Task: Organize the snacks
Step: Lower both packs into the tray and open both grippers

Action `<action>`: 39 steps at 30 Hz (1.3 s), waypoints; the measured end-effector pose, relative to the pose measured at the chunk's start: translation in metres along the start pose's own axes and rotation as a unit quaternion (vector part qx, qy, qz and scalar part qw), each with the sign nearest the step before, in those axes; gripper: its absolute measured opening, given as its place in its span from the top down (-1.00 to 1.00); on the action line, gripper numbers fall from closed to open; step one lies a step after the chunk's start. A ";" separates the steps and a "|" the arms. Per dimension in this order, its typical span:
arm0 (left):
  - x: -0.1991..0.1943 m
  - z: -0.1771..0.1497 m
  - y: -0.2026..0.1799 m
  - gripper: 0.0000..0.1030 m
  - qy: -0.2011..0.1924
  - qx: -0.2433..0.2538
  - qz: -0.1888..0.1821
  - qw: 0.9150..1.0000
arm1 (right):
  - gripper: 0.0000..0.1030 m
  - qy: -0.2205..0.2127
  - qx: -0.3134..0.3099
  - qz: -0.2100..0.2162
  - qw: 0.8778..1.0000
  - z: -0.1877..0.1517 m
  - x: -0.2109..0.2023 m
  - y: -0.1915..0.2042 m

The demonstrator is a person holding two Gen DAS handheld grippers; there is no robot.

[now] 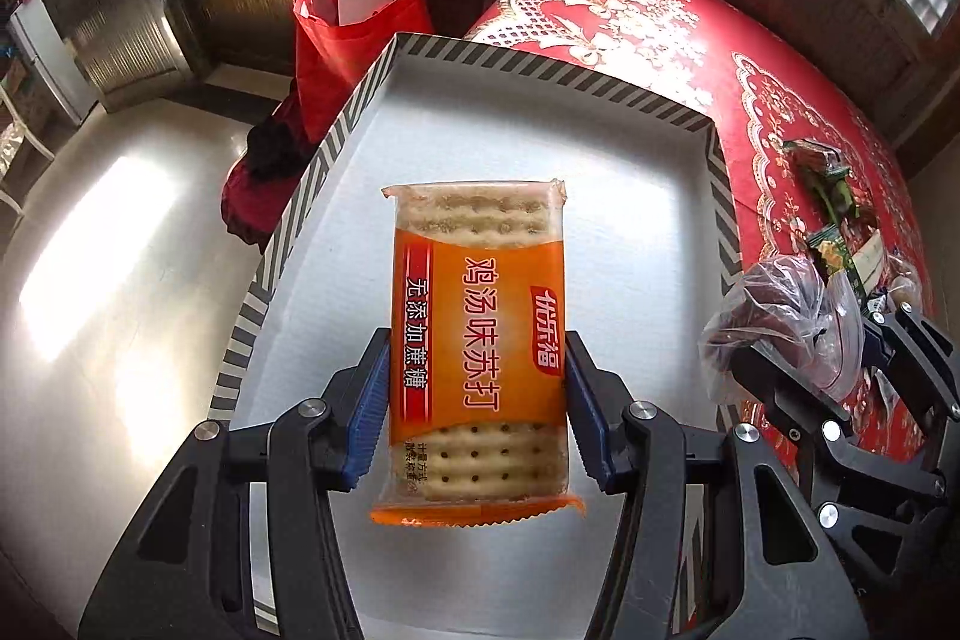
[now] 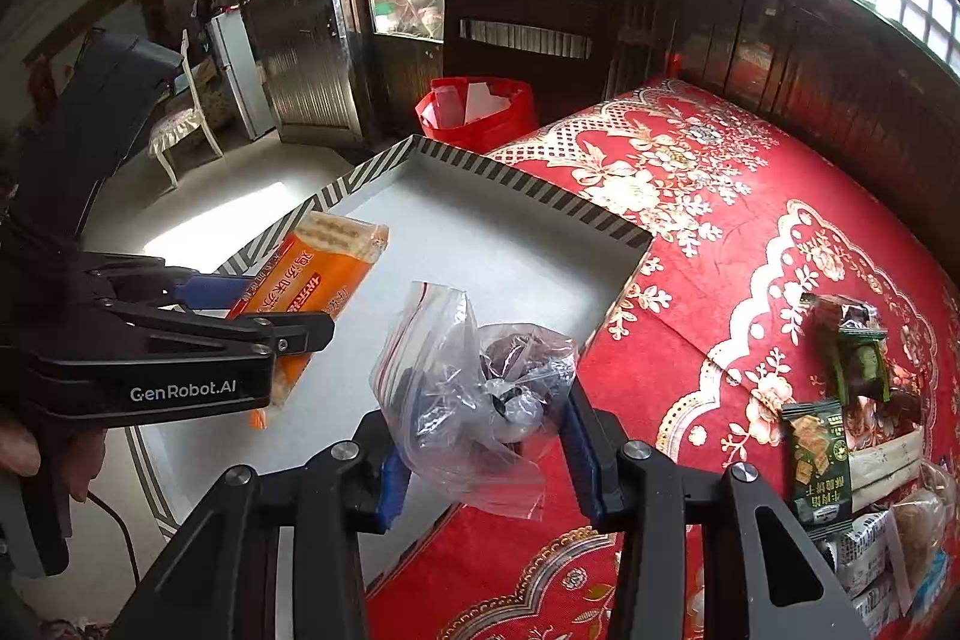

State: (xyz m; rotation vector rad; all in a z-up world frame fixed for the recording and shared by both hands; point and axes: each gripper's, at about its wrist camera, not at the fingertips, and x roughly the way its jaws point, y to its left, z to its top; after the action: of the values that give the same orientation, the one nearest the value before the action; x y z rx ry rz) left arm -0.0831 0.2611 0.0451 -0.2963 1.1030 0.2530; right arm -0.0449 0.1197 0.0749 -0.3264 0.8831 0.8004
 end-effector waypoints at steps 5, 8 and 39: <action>0.008 -0.003 0.011 -0.04 0.008 -0.012 0.000 1.000 | 0.17 0.009 -0.017 0.012 1.000 0.001 0.012 0.017; 0.012 -0.005 0.015 -0.04 0.012 -0.017 0.002 1.000 | 0.17 0.019 -0.023 0.019 0.999 -0.002 0.021 0.024; -0.012 0.001 0.000 -0.07 -0.009 -0.021 -0.018 1.000 | -0.08 0.010 0.026 0.079 0.996 -0.027 -0.005 0.012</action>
State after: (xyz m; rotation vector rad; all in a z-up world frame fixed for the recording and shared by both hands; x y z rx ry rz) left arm -0.0876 0.2613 0.0567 -0.3509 1.0742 0.2475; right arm -0.0712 0.1103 0.0632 -0.2204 0.9565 0.9198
